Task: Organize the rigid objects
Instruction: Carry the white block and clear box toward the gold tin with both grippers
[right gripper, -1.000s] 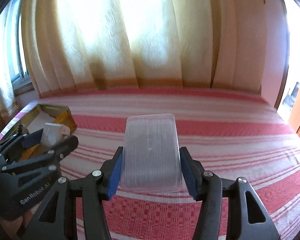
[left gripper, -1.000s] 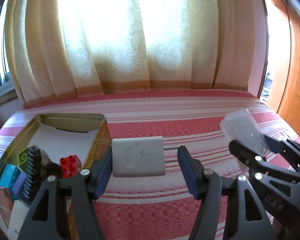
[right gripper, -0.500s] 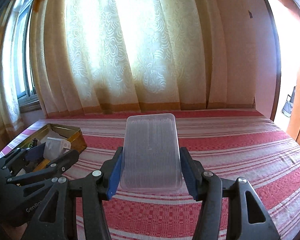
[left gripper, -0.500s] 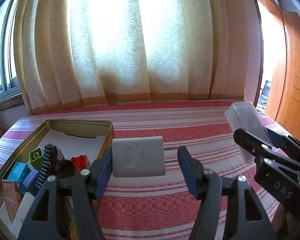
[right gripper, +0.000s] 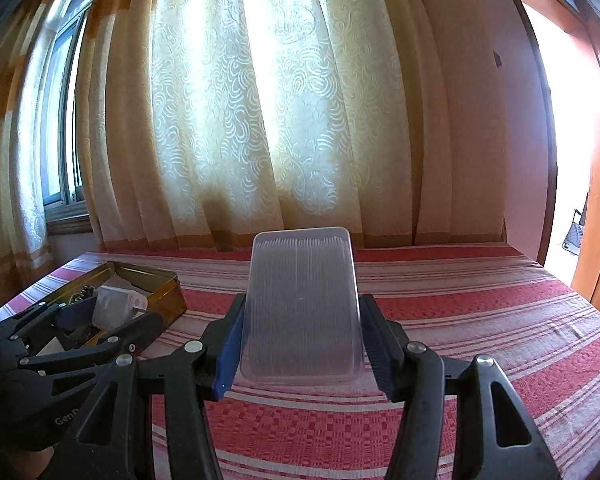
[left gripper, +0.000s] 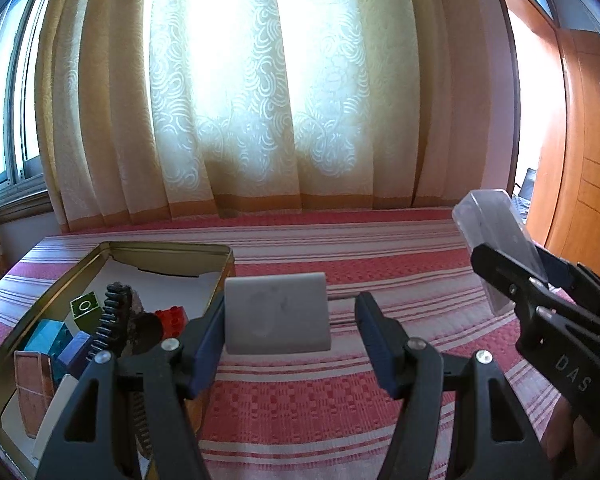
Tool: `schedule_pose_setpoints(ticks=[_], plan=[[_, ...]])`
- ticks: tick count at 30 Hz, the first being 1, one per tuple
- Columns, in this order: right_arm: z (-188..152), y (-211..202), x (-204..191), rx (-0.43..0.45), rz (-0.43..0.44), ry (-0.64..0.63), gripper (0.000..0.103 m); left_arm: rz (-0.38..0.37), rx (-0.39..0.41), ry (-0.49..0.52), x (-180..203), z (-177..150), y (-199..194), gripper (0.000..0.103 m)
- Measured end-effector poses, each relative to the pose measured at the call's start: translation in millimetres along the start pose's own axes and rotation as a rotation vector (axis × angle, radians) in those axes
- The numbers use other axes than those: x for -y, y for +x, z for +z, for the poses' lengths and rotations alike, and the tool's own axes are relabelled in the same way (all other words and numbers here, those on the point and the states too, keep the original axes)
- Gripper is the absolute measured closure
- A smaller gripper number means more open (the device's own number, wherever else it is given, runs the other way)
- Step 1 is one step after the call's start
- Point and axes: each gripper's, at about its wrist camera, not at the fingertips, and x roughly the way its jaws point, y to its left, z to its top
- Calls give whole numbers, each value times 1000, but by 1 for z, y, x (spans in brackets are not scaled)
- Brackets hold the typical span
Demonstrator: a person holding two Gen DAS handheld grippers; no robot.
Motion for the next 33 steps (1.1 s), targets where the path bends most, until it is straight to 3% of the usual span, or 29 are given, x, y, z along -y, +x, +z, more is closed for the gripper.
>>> schedule_pose_setpoints(ticks=[33], plan=[[-2, -20, -18, 36, 52, -25, 46, 13, 57, -34, -20, -7, -31, 39]])
